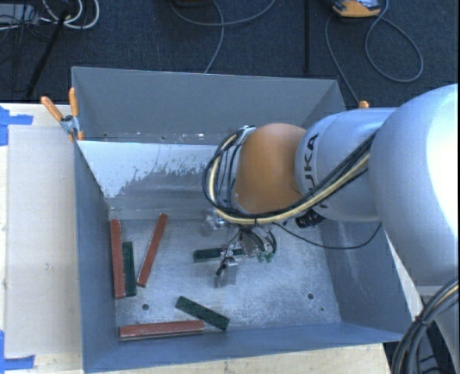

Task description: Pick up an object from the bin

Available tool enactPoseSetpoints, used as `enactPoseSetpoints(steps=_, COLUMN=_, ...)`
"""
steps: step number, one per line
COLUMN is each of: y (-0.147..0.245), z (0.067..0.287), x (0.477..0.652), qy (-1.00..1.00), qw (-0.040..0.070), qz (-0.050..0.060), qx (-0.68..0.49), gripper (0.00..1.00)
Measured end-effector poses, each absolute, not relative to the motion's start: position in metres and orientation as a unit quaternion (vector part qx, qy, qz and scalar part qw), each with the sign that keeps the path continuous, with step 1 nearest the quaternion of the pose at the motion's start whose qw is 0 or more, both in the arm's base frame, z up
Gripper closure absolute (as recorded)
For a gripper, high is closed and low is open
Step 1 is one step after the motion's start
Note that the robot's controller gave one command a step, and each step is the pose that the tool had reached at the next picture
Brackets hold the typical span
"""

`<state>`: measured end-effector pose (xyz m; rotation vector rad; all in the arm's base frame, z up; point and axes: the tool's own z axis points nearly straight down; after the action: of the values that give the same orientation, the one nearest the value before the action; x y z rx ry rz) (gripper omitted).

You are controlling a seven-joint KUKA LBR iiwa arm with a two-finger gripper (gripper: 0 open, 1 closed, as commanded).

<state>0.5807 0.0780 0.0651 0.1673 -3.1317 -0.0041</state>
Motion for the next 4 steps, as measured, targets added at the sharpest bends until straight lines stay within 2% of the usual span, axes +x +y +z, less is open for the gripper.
enactPoseSetpoints(steps=1, y=0.094, z=0.101, x=0.574, qy=-1.000, qw=-0.001, qz=0.000, qx=0.015, gripper=0.00)
enactPoseSetpoints(steps=2, y=0.092, z=0.100, x=0.570, qy=-1.000, qw=0.001, qz=0.000, qx=0.005, gripper=0.00)
enactPoseSetpoints(steps=3, y=0.088, z=0.068, x=0.575, qy=-1.000, qw=0.002, qz=0.000, qx=-0.029, gripper=0.00)
enactPoseSetpoints(steps=4, y=0.088, z=0.068, x=0.575, qy=-1.000, qw=0.000, qz=0.000, qx=-0.029, gripper=0.00)
